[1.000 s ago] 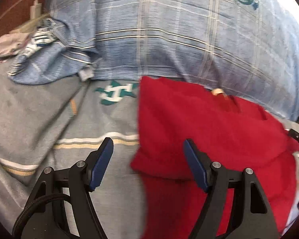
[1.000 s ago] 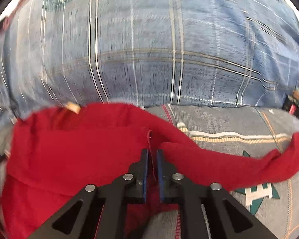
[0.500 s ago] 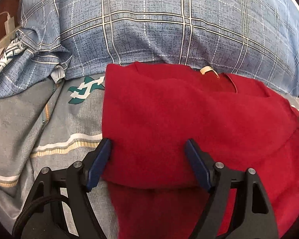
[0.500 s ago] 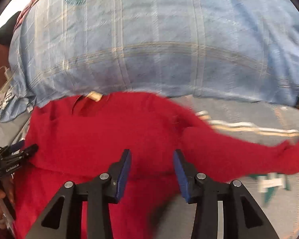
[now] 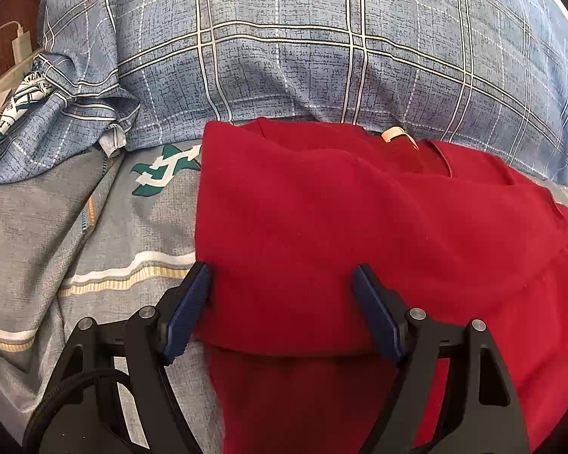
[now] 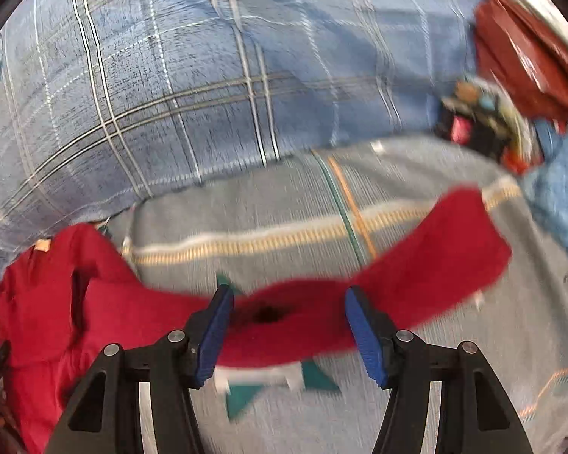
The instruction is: Fold small clothes
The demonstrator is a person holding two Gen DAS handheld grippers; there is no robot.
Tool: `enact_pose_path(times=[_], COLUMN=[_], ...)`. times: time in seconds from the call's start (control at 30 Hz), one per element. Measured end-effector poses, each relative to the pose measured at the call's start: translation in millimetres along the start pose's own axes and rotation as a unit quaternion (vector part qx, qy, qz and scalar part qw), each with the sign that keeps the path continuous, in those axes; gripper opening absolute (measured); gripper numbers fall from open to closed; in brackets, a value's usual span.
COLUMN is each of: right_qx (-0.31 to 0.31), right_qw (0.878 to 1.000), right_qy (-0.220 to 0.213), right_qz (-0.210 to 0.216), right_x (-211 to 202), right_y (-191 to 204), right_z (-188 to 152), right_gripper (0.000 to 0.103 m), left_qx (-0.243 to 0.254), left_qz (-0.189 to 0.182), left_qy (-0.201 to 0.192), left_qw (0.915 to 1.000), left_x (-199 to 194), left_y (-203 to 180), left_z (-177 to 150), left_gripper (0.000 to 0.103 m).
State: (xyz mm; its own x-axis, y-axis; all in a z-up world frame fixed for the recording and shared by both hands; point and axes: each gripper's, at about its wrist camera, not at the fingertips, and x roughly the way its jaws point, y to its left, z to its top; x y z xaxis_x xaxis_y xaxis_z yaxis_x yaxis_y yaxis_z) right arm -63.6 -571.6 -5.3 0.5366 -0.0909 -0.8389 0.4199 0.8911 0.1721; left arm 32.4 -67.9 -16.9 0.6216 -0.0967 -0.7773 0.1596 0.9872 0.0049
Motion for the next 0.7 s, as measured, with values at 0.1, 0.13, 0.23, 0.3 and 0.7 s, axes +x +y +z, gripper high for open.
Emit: enact_pose_path(times=[0.1, 0.13, 0.23, 0.3, 0.7], right_qx=[-0.006, -0.002, 0.005, 0.025, 0.215], right_qw=[1.000, 1.000, 1.000, 1.000, 0.971], right_qy=[0.029, 0.027, 0.024, -0.001, 0.026], right_qz=[0.010, 0.016, -0.009, -0.002, 0.098], right_x=[-6.7, -12.0, -34.0, -51.5, 0.5], right_y=[-8.4, -11.2, -23.2, -34.1, -49.6], right_z=[-35.2, -44.8, -62.5, -61.3, -3.2], right_gripper=[0.059, 0.059, 0.059, 0.059, 0.059], left_qx=[0.000, -0.001, -0.003, -0.002, -0.002], left_qz=[-0.001, -0.002, -0.002, -0.002, -0.003], left_qy=[-0.001, -0.001, -0.001, -0.001, 0.001], left_qw=[1.0000, 1.0000, 1.0000, 1.0000, 1.0000], left_x=[-0.2, -0.3, -0.6, -0.5, -0.2], left_y=[0.4, 0.9, 0.8, 0.9, 1.4], left_z=[-0.3, -0.4, -0.2, -0.3, -1.2], left_gripper=[0.079, 0.079, 0.079, 0.079, 0.079])
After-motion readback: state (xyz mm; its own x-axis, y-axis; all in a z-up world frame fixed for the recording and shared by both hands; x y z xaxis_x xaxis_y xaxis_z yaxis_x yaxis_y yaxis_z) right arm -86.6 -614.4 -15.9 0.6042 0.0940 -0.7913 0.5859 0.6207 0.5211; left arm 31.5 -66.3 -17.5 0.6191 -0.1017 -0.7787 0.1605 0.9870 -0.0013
